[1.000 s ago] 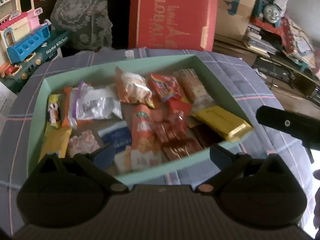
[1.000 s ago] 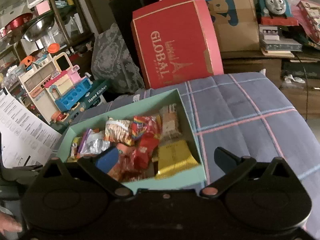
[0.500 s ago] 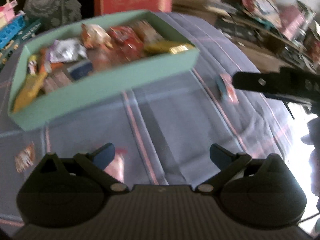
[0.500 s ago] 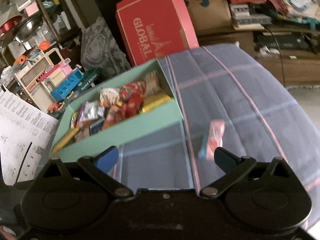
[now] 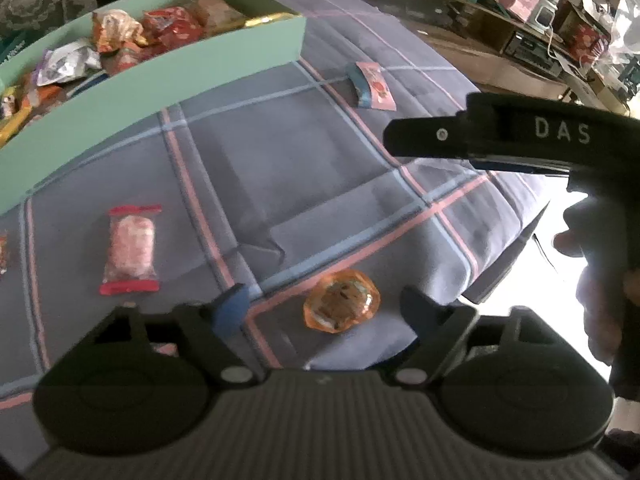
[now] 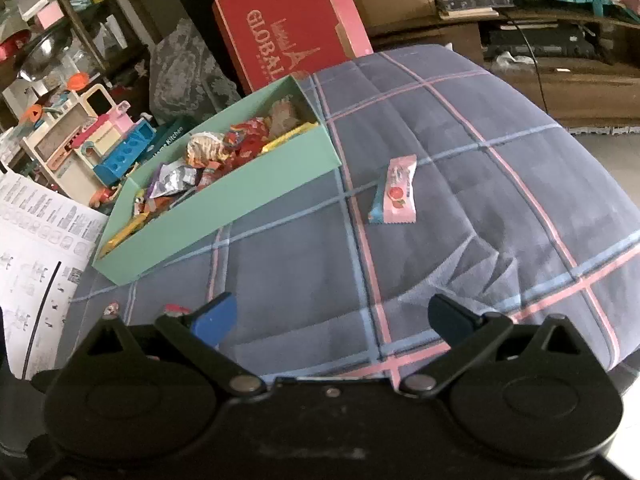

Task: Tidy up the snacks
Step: 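Move both tools back from the tray to the last snacks, then grasp orange round candy with left tool while right grasps pink candy stick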

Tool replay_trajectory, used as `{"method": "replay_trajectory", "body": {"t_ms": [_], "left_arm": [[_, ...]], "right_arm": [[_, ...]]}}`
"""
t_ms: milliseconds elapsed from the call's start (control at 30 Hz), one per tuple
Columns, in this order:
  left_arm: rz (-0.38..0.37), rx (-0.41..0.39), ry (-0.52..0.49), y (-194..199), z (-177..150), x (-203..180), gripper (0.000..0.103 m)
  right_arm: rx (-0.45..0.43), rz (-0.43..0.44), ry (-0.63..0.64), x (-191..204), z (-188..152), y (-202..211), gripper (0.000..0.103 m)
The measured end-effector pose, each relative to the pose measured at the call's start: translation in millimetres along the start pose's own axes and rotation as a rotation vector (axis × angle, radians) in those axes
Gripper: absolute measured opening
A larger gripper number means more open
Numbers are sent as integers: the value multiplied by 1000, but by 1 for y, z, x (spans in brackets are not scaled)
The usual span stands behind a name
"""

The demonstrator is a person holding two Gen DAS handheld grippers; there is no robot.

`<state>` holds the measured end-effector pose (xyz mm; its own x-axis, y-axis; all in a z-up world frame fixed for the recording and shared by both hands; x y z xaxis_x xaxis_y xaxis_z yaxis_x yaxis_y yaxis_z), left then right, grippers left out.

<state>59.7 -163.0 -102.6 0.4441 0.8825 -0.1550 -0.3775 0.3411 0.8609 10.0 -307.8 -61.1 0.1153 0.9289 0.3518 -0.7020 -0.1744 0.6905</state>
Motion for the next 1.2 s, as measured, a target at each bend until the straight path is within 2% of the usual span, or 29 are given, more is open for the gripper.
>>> {"method": "replay_trajectory", "body": {"t_ms": [33, 67, 100, 133, 267, 433, 567, 733, 967, 1133, 1167, 1200], "left_arm": [[-4, 7, -1, -2, -1, -1, 64], [-7, 14, -5, -5, -3, -2, 50], [-6, 12, -13, -8, -4, -3, 42], [8, -10, -29, -7, -4, -5, 39], [30, -46, -14, -8, 0, 3, 39], [97, -79, 97, -7, 12, 33, 39], [107, -91, 165, -5, 22, 53, 39], [117, -94, 197, -6, 31, 67, 39], [116, -107, 223, -8, 48, 86, 39], [112, -102, 257, -12, 53, 97, 39], [108, -102, 262, -13, 53, 99, 39], [106, -102, 266, -13, 53, 100, 39]], "right_arm": [[2, 0, -3, -1, -1, 0, 103], [1, -3, -4, -2, -3, 0, 103], [-2, -9, -2, -4, -3, 0, 101], [-4, -16, 0, -4, -3, -1, 99], [-3, -35, -1, -9, -2, -5, 89], [-1, -61, 5, -14, 3, -15, 82], [-17, -84, 18, -16, 19, -28, 82], [-36, -125, 40, -19, 45, -48, 80], [-14, -180, 72, -23, 70, -85, 75], [21, -215, 119, -20, 72, -109, 58], [23, -222, 136, -18, 71, -113, 57], [15, -235, 169, -15, 70, -115, 49]]}}
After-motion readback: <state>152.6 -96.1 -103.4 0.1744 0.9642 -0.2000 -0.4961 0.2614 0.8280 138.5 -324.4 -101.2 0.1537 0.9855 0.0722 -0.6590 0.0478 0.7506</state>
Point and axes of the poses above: each gripper's, at about its wrist camera, not at the fingertips, and y roughly against the way its jaws point, x to its left, z to its top, the point moved 4 cm from there along -y, roughly the way its jaws point, and after that the axes turned 2 degrees about -x, right-handed, at the moved point
